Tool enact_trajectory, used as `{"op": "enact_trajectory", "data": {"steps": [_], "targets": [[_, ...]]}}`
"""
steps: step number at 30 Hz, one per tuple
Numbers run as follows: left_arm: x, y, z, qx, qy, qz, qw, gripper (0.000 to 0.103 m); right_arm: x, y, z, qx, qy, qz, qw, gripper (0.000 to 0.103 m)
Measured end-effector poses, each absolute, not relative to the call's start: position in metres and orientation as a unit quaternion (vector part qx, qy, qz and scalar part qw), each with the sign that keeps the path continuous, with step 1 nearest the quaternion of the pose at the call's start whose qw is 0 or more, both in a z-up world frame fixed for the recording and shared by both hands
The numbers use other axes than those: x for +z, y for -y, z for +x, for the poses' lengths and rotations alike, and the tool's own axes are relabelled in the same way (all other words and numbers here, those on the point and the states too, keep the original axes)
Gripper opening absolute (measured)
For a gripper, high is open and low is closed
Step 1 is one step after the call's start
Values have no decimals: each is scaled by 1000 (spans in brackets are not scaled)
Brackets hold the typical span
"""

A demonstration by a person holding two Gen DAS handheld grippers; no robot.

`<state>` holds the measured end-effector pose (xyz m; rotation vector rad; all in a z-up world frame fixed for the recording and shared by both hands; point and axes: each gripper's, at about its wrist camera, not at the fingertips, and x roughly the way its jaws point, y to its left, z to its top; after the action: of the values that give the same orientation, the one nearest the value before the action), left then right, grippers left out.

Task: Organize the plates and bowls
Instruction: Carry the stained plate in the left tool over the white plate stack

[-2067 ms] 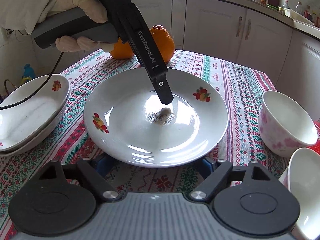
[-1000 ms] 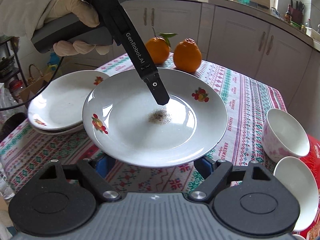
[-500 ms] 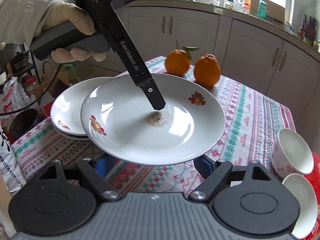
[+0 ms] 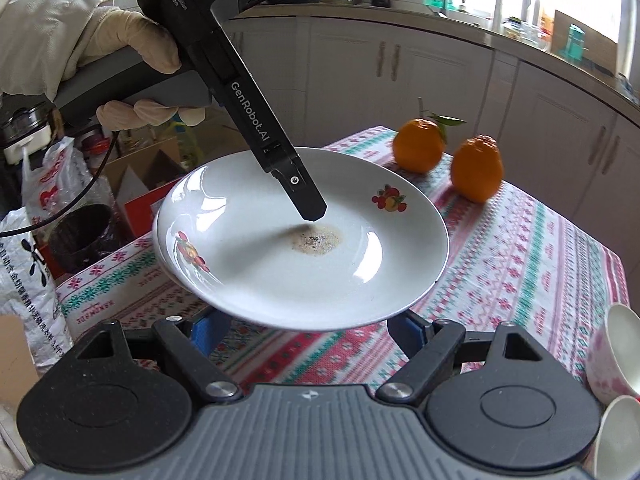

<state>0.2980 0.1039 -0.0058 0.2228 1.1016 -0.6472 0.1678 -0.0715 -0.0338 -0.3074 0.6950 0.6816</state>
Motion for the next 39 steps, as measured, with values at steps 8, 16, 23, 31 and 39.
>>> {"op": "enact_trajectory", "data": {"steps": [8, 16, 23, 31, 39], "targets": [[-16, -130, 286, -281, -519, 76, 803, 69, -40, 54, 169, 347, -336, -163, 860, 88], [-27, -146, 284, -275, -521, 54, 806, 69, -44, 43, 172, 353, -340, -175, 854, 88], [-37, -152, 288, -275, -525, 43, 804, 69, -45, 37, 173, 350, -342, -180, 853, 88], [-42, -158, 290, -275, -529, 34, 802, 70, -44, 34, 171, 349, -342, -185, 853, 88], [-44, -159, 290, -273, -528, 34, 804, 71, -45, 31, 171, 347, -341, -185, 854, 88]]}}
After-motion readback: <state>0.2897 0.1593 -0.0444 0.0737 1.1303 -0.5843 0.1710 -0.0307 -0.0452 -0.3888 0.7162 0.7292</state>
